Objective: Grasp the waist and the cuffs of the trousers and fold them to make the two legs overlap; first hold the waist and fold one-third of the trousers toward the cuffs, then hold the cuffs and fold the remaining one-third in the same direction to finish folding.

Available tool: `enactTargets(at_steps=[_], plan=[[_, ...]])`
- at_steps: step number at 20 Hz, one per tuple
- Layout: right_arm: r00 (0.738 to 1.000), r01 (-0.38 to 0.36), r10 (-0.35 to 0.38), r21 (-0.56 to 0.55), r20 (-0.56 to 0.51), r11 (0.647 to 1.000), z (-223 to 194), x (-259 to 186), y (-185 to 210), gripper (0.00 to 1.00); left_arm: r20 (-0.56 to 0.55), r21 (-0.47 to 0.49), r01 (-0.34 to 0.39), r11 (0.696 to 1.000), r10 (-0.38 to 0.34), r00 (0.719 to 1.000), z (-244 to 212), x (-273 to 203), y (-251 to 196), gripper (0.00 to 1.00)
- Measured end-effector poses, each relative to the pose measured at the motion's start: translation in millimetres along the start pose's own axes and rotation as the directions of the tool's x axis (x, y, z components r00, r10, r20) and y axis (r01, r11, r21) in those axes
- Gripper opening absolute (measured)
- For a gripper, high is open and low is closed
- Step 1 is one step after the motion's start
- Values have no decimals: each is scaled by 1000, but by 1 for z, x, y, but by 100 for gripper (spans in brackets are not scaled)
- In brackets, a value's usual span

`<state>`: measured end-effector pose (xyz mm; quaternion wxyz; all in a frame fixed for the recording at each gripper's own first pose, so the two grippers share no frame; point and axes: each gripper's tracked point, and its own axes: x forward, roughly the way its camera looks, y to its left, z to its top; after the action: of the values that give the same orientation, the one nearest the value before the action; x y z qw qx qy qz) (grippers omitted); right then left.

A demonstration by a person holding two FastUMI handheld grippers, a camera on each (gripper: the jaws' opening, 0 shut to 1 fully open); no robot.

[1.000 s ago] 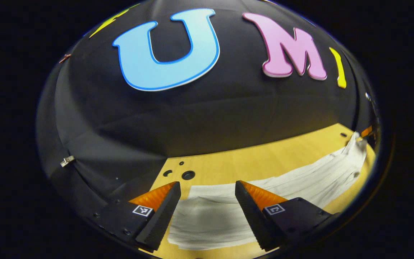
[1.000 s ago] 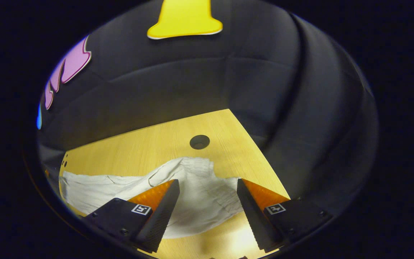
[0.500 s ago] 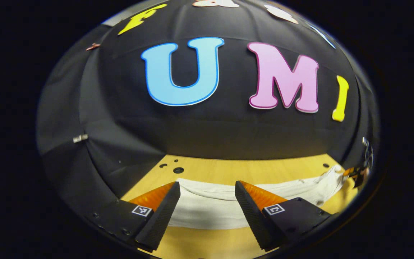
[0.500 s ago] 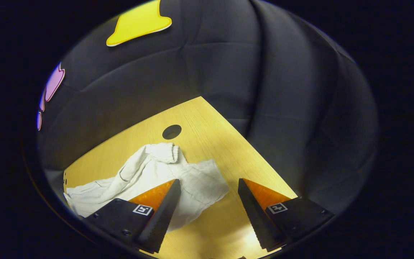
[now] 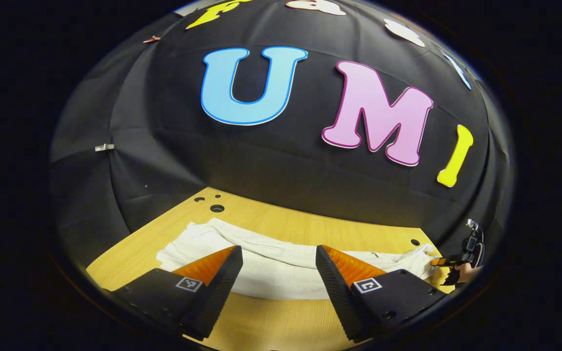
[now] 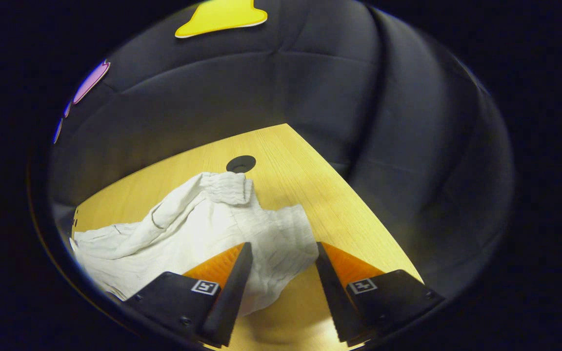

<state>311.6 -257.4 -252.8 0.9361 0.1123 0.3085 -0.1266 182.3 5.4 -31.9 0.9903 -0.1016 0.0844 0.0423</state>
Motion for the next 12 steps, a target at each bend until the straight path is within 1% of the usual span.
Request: enactTargets(at_steps=[1,2,3,4,6,8,9,10,11,12], plan=[[1000,-21,21,16,-3,1000,1,1,6,80,-7,9,10,1000,-10,1000,-2,0,-5,96],[1000,-22,23,29,-10,999,0,0,8,58,-13,17,14,1000,-14,1000,-4,0,-8,96],[1000,-20,20,29,-11,999,2,1,8,52,-21,22,18,1000,-17,1000,-7,1,-11,96],[999,-44,45,45,-17,998,2,-1,11,49,-38,14,24,1000,-24,999,-12,1,-16,96],[999,-46,47,51,-17,998,-1,-1,13,29,-57,-3,57,998,-57,997,-24,2,-30,96],[998,-66,66,40,-12,997,2,-4,14,16,-73,1,67,998,-66,995,-32,2,-37,96],[997,-71,71,40,-10,997,4,-6,14,15,-81,6,69,998,-69,994,-36,1,-41,96],[997,-75,76,41,-9,996,3,-6,15,12,-86,10,70,997,-69,994,-38,1,-44,96],[996,-87,86,39,22,995,14,-13,17,12,-90,15,75,997,-74,993,-38,-1,-47,96],[992,-105,105,7,74,994,29,-27,21,12,-95,20,75,997,-73,993,-36,-3,-47,96]])
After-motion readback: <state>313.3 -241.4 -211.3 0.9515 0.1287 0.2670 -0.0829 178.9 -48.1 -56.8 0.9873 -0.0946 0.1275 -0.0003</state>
